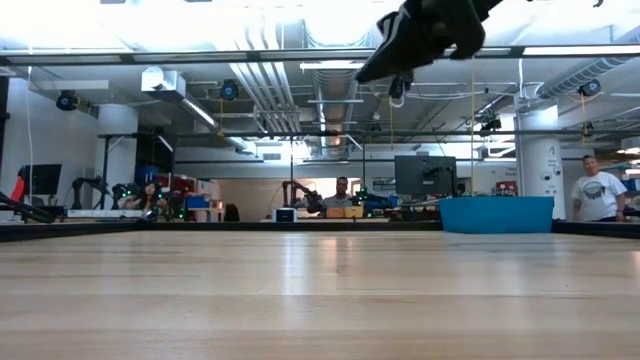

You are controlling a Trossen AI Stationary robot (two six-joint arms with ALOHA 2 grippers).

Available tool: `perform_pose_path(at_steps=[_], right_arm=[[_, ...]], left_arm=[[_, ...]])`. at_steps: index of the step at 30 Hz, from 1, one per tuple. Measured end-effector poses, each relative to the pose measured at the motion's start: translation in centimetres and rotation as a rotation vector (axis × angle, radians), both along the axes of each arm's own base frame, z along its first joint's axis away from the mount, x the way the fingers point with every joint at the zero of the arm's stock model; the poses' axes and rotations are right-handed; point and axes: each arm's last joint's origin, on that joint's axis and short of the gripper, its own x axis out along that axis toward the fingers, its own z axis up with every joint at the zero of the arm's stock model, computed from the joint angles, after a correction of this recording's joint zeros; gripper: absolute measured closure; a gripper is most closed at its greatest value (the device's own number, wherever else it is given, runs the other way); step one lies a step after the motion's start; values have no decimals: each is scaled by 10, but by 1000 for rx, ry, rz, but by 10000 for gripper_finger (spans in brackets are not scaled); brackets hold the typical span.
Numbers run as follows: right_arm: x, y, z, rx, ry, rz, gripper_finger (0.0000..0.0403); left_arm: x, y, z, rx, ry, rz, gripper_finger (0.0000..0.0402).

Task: Sort blocks
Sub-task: Return to Home Position

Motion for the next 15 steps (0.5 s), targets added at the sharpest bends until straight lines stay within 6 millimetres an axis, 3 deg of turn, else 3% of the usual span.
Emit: perform_pose_path(at_steps=[8, 11, 15], right_arm=[[-29, -31, 47, 15, -179, -197, 390], [-42, -35, 66, 160, -287, -292, 390], [-62, -34, 82, 237, -366, -289, 390]], left_arm=[[6, 1, 4, 38, -182, 37, 308], [8, 7, 6, 80, -280, 71, 308], [11, 14, 7, 114, -310, 103, 308]])
